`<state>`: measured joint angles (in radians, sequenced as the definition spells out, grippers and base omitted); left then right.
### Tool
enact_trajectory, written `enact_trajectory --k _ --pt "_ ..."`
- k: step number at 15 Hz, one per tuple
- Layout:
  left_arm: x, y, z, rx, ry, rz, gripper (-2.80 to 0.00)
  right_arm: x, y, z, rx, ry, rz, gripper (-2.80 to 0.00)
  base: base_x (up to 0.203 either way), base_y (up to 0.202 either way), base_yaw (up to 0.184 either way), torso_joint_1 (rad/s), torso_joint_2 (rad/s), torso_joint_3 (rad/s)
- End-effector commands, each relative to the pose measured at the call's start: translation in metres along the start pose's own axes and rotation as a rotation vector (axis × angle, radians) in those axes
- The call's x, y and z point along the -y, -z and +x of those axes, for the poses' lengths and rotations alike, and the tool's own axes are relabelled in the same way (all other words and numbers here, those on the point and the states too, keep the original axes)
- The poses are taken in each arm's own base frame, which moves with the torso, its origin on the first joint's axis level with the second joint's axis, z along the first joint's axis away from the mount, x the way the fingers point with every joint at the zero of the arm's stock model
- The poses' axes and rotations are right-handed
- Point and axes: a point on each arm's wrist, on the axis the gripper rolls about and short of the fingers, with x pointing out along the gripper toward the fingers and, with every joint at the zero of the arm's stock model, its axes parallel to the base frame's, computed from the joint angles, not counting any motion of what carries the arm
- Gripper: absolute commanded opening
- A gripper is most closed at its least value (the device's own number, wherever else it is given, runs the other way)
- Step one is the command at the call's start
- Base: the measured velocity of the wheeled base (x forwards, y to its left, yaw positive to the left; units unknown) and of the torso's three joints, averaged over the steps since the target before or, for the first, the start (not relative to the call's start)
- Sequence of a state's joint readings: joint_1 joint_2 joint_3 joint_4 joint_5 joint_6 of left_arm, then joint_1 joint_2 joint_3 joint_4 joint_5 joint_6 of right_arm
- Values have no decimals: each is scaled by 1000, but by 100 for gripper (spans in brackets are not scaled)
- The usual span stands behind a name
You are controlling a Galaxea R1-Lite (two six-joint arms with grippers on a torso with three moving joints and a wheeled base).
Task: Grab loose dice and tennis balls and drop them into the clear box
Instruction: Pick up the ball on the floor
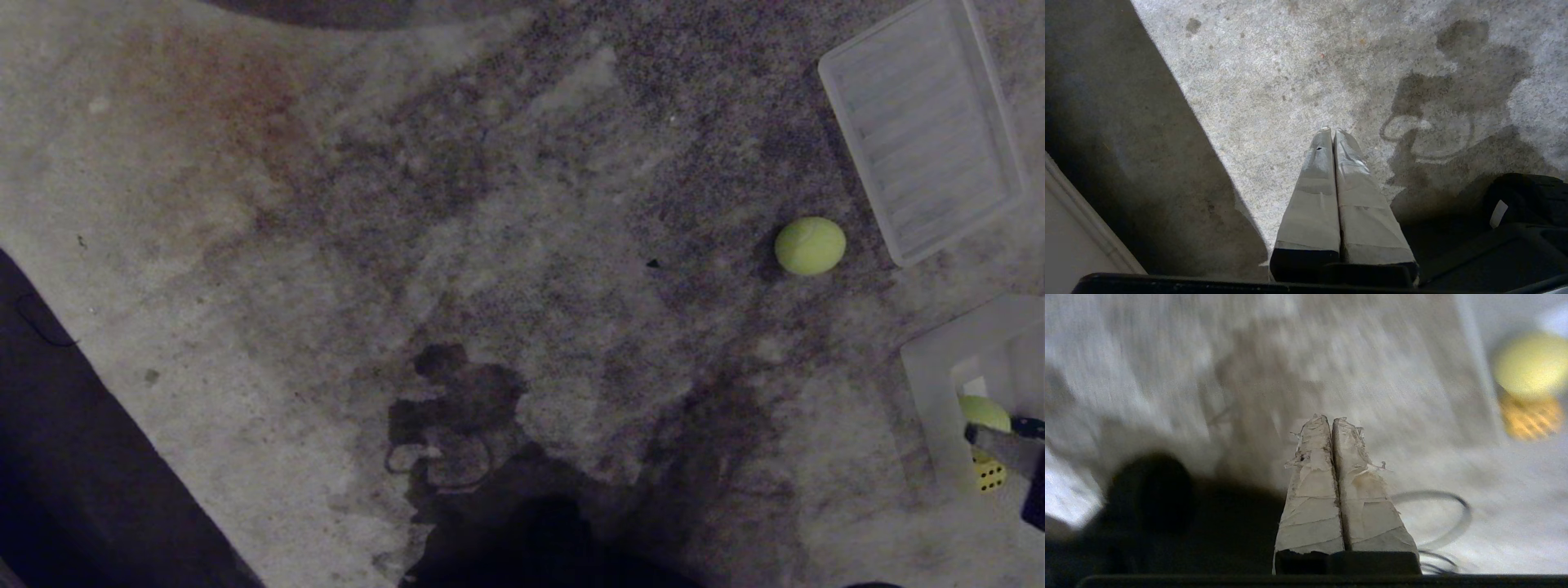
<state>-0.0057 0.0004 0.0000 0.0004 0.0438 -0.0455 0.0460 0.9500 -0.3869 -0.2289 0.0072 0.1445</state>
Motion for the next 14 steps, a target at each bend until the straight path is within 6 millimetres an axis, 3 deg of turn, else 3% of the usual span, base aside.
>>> enact_trajectory --k 1,3,5,6,8,14 --pt "0 0 0 -3 -1 0 -280 -9 -24 74 -52 -24 33 -280 0 0 0 0 0 0" --pt "0 0 0 -2 -2 0 -280 -21 -60 93 72 -75 56 -280 0 0 0 0 0 0" --pt "0 1 0 -4 -2 0 -280 -26 -74 92 122 -142 59 -280 0 0 0 0 0 0" --pt "0 1 0 -4 -2 0 -280 -27 -75 91 123 -174 54 0 0 0 0 0 0 0" --pt "0 1 0 -4 -2 0 -280 -28 -73 96 105 -200 43 0 0 0 0 0 0 0" --pt "0 0 0 -3 -1 0 -280 -31 -71 134 104 -198 -42 0 0 0 0 0 0 0"
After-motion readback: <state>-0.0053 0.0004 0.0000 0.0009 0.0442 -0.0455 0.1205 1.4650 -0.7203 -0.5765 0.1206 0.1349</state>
